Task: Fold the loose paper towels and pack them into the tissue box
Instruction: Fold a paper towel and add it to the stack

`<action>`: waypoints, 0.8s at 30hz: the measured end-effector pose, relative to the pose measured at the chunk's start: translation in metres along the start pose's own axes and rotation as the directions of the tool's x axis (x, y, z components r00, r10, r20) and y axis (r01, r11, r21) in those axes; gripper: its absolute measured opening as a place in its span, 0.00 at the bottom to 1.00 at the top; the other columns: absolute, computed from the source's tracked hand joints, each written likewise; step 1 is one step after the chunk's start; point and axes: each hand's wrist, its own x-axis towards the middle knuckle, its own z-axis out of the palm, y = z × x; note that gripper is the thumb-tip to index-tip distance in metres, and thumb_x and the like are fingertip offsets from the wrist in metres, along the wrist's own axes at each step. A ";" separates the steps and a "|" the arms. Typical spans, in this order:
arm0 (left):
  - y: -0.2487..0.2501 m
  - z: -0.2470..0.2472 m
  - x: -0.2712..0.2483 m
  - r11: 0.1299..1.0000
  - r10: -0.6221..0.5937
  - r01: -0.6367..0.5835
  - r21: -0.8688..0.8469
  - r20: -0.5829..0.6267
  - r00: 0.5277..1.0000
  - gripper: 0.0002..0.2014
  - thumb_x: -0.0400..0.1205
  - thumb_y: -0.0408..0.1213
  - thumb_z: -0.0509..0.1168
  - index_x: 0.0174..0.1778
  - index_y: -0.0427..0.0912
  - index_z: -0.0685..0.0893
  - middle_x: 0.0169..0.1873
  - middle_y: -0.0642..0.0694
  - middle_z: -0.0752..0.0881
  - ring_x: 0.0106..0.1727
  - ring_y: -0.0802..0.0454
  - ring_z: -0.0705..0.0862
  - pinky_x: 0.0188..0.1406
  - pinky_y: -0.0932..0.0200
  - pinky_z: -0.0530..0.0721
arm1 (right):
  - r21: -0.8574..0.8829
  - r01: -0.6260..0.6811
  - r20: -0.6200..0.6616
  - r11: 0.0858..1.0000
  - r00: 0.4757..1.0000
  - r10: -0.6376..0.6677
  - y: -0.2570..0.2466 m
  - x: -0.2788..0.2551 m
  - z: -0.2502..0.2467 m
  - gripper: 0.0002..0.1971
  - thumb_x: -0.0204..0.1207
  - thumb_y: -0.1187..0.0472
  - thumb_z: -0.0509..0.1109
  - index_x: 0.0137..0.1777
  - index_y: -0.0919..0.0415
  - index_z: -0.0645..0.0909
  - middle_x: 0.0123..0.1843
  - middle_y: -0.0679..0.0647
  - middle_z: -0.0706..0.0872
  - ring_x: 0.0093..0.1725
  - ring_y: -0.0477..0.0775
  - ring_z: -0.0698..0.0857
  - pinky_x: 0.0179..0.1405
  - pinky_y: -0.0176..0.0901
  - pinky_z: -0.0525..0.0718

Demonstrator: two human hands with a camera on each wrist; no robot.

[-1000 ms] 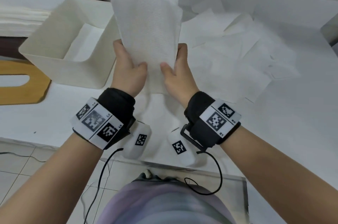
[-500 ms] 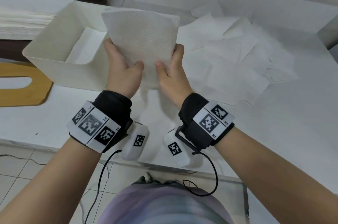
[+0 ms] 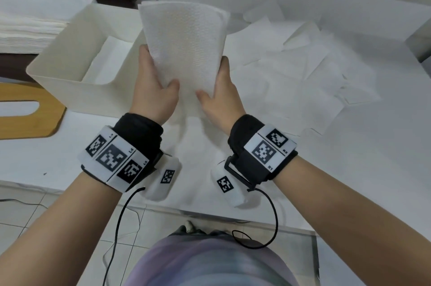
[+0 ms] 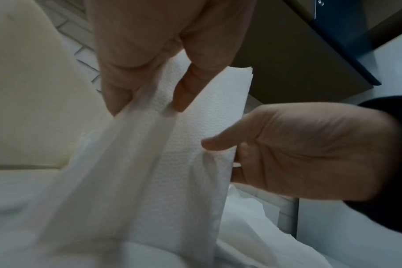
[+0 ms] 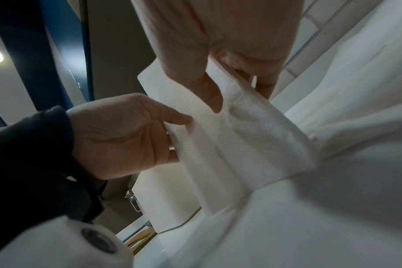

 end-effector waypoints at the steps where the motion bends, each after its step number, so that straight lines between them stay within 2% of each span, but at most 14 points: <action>1: 0.000 0.001 0.000 1.000 -0.015 0.015 -0.009 -0.011 1.000 0.20 0.73 0.21 0.59 0.54 0.45 0.62 0.48 0.54 0.72 0.52 0.62 0.74 0.58 0.64 0.75 | -0.010 -0.007 -0.013 1.000 1.000 0.007 0.003 0.001 0.000 0.19 0.76 0.75 0.59 0.65 0.63 0.63 0.50 0.54 0.79 0.48 0.52 0.78 0.39 0.33 0.73; 3: 0.002 0.004 -0.001 0.998 -0.024 0.023 -0.050 -0.033 0.999 0.20 0.75 0.18 0.57 0.57 0.43 0.62 0.49 0.57 0.71 0.53 0.66 0.73 0.62 0.62 0.74 | 0.009 0.032 -0.072 0.999 0.997 -0.031 0.003 0.002 -0.001 0.14 0.77 0.75 0.57 0.59 0.62 0.65 0.49 0.55 0.79 0.47 0.53 0.79 0.38 0.33 0.76; 5: 0.006 0.006 -0.001 0.996 -0.021 0.018 -0.089 -0.041 0.999 0.22 0.75 0.18 0.54 0.62 0.37 0.60 0.55 0.51 0.71 0.59 0.60 0.73 0.68 0.58 0.72 | 0.043 0.080 -0.094 0.996 0.993 -0.075 0.002 0.004 0.000 0.13 0.78 0.75 0.56 0.53 0.58 0.60 0.46 0.49 0.76 0.47 0.52 0.78 0.38 0.27 0.75; 7: 0.007 0.007 -0.002 0.993 -0.011 0.006 -0.119 -0.044 0.999 0.22 0.72 0.20 0.52 0.60 0.41 0.59 0.60 0.42 0.70 0.63 0.52 0.72 0.70 0.55 0.72 | 0.094 0.101 -0.049 0.990 0.994 -0.097 0.001 0.004 0.003 0.14 0.79 0.76 0.55 0.52 0.57 0.56 0.45 0.41 0.70 0.47 0.48 0.77 0.42 0.23 0.75; 9: 0.007 0.007 -0.003 0.989 -0.027 0.021 -0.149 -0.044 0.999 0.21 0.70 0.21 0.52 0.53 0.47 0.59 0.61 0.39 0.68 0.64 0.50 0.72 0.69 0.55 0.73 | 0.143 0.092 -0.016 0.985 0.996 -0.090 0.004 0.004 0.007 0.15 0.79 0.76 0.54 0.55 0.57 0.55 0.47 0.38 0.67 0.51 0.46 0.75 0.48 0.23 0.75; 11: 0.006 0.005 -0.003 0.977 -0.076 0.063 -0.205 -0.059 0.995 0.22 0.68 0.22 0.55 0.51 0.50 0.59 0.59 0.41 0.69 0.62 0.51 0.72 0.67 0.54 0.74 | 0.185 0.073 -0.022 0.980 0.997 -0.070 0.009 0.005 0.008 0.15 0.80 0.75 0.53 0.58 0.59 0.55 0.50 0.40 0.68 0.57 0.49 0.74 0.56 0.30 0.75; 14: 0.005 0.003 -0.001 0.956 -0.120 0.094 -0.277 -0.082 0.989 0.24 0.66 0.24 0.58 0.53 0.51 0.63 0.56 0.44 0.73 0.59 0.53 0.75 0.64 0.54 0.76 | 0.201 0.048 -0.030 0.978 0.999 -0.043 0.011 0.007 0.007 0.13 0.81 0.73 0.53 0.58 0.57 0.57 0.59 0.56 0.72 0.64 0.58 0.75 0.64 0.45 0.76; 16: 0.006 0.004 -0.001 0.955 -0.122 0.103 -0.279 -0.051 0.991 0.23 0.66 0.26 0.57 0.54 0.52 0.67 0.55 0.45 0.75 0.59 0.52 0.77 0.64 0.52 0.76 | 0.159 0.040 0.001 0.986 0.999 -0.041 0.009 0.008 0.008 0.11 0.81 0.72 0.53 0.55 0.57 0.57 0.61 0.63 0.73 0.63 0.60 0.76 0.63 0.50 0.77; 18: 0.006 0.006 -0.001 0.956 -0.137 0.125 -0.265 -0.026 0.990 0.20 0.65 0.27 0.56 0.49 0.52 0.67 0.51 0.49 0.75 0.55 0.55 0.77 0.60 0.52 0.77 | 0.127 0.048 0.011 0.991 0.999 -0.049 0.007 0.007 0.008 0.12 0.81 0.72 0.53 0.55 0.56 0.57 0.61 0.64 0.74 0.62 0.60 0.76 0.62 0.49 0.78; 19: 0.006 0.007 -0.001 0.956 -0.152 0.140 -0.257 -0.027 0.988 0.19 0.64 0.27 0.55 0.47 0.52 0.65 0.49 0.50 0.74 0.52 0.57 0.76 0.58 0.53 0.76 | 0.122 0.044 0.004 0.992 0.999 -0.045 0.006 0.006 0.007 0.12 0.81 0.73 0.53 0.55 0.57 0.57 0.60 0.63 0.75 0.60 0.59 0.77 0.59 0.44 0.78; 21: 0.007 0.007 -0.001 0.957 -0.167 0.151 -0.249 -0.047 0.985 0.19 0.64 0.27 0.55 0.45 0.52 0.62 0.50 0.48 0.70 0.53 0.56 0.73 0.56 0.57 0.75 | 0.084 0.045 -0.014 0.995 0.999 -0.044 0.002 0.005 0.002 0.11 0.81 0.73 0.53 0.56 0.58 0.59 0.55 0.58 0.77 0.53 0.55 0.79 0.47 0.34 0.77; 23: 0.010 0.001 -0.001 0.976 -0.130 0.104 -0.194 -0.130 0.983 0.23 0.65 0.28 0.58 0.51 0.50 0.60 0.54 0.46 0.69 0.56 0.53 0.72 0.56 0.60 0.75 | -0.005 0.082 -0.019 0.997 0.996 -0.082 -0.006 0.005 -0.008 0.11 0.81 0.73 0.53 0.56 0.58 0.60 0.50 0.52 0.77 0.48 0.52 0.79 0.40 0.33 0.76; 24: 0.013 -0.004 0.000 0.992 -0.072 0.050 -0.117 -0.194 0.978 0.26 0.66 0.28 0.61 0.58 0.47 0.60 0.58 0.43 0.68 0.59 0.51 0.72 0.60 0.59 0.76 | -0.071 0.120 -0.005 0.990 0.993 -0.121 -0.012 0.006 -0.013 0.12 0.80 0.73 0.53 0.55 0.57 0.61 0.48 0.50 0.76 0.46 0.50 0.78 0.39 0.34 0.75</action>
